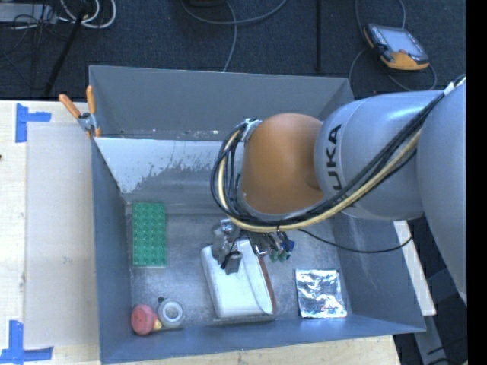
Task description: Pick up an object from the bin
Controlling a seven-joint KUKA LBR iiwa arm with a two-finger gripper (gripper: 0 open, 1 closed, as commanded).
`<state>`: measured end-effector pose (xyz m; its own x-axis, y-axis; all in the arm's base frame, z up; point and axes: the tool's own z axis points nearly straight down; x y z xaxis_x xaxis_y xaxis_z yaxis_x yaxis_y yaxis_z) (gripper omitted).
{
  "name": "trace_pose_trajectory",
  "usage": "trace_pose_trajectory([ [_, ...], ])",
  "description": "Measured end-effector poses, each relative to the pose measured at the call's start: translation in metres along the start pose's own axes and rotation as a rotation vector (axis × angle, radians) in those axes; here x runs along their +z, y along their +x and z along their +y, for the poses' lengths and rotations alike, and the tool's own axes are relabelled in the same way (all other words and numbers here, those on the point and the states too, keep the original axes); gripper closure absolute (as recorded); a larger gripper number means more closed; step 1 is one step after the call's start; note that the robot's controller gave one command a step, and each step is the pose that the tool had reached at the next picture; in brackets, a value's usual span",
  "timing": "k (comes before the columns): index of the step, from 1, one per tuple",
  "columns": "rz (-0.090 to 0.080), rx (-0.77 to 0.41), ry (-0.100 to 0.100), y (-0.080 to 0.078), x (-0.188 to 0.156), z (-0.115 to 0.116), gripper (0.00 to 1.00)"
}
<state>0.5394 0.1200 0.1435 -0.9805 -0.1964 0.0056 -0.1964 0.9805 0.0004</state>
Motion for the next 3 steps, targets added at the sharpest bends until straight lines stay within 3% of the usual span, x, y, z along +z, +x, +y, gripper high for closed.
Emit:
trace_pose_trajectory([
  [1,-0.009,-0.769,0.001,-0.020,-0.050,0.053,1.00],
  [2,-0.002,-0.591,-0.001,-0.042,0.013,0.083,1.00],
  [3,-0.005,-0.575,0.002,-0.016,-0.018,0.065,1.00],
])
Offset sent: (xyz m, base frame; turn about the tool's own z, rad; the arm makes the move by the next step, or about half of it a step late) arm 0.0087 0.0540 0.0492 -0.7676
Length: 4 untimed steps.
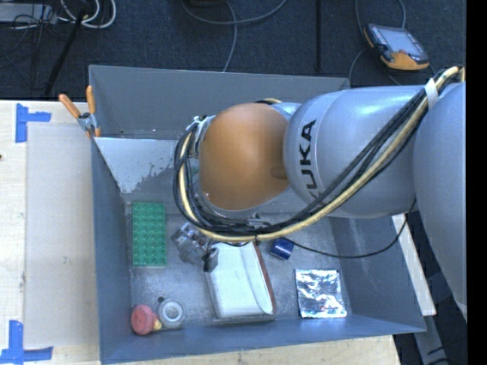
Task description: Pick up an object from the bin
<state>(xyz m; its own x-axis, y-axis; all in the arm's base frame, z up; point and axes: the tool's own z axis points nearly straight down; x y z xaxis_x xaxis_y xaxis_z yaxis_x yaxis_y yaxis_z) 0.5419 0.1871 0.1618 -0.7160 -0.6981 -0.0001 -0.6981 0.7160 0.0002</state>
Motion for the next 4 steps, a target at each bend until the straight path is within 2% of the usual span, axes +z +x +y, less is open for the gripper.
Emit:
trace_pose_trajectory([
  [1,-0.001,0.101,-0.002,-0.069,0.040,-0.001,1.00],
  [2,0.000,-0.207,-0.001,-0.031,0.012,0.054,1.00],
  [3,-0.008,-0.434,0.006,-0.084,-0.083,-0.024,1.00],
  [4,-0.003,-0.432,-0.001,-0.082,-0.080,-0.022,0.00],
])
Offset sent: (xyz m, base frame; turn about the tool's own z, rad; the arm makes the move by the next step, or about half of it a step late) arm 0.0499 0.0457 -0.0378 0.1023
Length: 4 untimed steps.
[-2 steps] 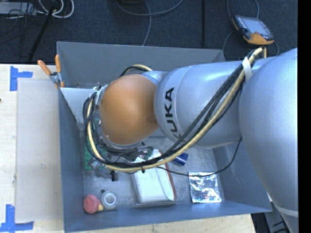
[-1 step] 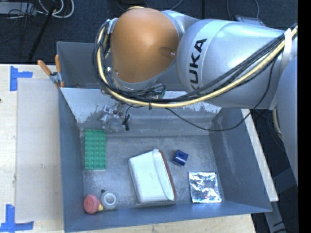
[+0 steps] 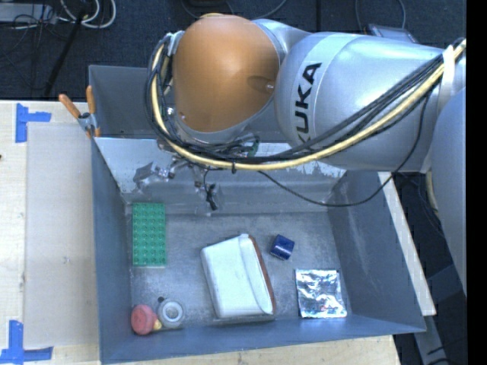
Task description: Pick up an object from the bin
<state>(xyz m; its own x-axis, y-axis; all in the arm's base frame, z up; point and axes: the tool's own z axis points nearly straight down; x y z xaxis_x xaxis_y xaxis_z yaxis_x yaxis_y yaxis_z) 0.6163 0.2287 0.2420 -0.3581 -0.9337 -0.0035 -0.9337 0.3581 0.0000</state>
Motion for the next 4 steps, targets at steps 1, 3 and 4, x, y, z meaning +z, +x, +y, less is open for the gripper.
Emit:
trace_pose_trajectory([
  [1,0.006,0.242,-0.002,0.092,0.077,-0.012,0.00],
  [3,0.003,-0.045,-0.003,0.130,0.174,-0.023,0.00],
  [4,0.001,-0.041,-0.002,0.130,0.172,-0.024,1.00],
])
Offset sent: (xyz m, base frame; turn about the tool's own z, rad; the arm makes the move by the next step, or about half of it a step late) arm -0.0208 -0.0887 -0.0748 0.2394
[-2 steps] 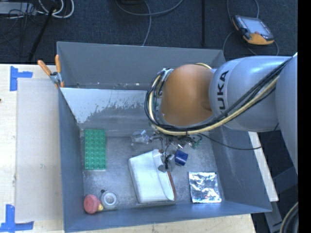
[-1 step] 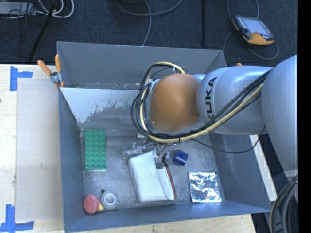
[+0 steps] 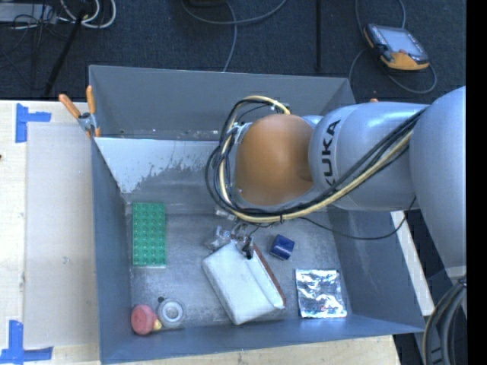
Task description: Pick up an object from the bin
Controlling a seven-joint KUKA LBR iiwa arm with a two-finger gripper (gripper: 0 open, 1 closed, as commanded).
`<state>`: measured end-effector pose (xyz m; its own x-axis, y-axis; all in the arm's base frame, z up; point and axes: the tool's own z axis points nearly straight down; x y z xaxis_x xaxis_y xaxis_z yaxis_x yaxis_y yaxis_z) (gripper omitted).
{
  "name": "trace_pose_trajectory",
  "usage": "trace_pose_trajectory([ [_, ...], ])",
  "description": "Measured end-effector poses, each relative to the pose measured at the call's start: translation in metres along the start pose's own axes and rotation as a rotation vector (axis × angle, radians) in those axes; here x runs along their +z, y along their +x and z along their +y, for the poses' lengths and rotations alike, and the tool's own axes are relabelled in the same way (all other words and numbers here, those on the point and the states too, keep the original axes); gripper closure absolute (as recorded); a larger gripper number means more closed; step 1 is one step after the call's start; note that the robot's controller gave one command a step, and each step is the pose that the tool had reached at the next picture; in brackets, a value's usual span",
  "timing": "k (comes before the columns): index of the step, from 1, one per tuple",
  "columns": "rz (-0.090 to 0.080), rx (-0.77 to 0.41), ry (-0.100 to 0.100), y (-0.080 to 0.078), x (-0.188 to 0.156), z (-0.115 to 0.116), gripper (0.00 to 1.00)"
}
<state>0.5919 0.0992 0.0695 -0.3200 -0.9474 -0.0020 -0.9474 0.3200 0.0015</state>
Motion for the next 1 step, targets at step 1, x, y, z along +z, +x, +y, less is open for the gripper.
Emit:
trace_pose_trajectory([
  [1,-0.004,0.025,0.010,-0.0123,-0.2054,-0.0003,1.00],
])
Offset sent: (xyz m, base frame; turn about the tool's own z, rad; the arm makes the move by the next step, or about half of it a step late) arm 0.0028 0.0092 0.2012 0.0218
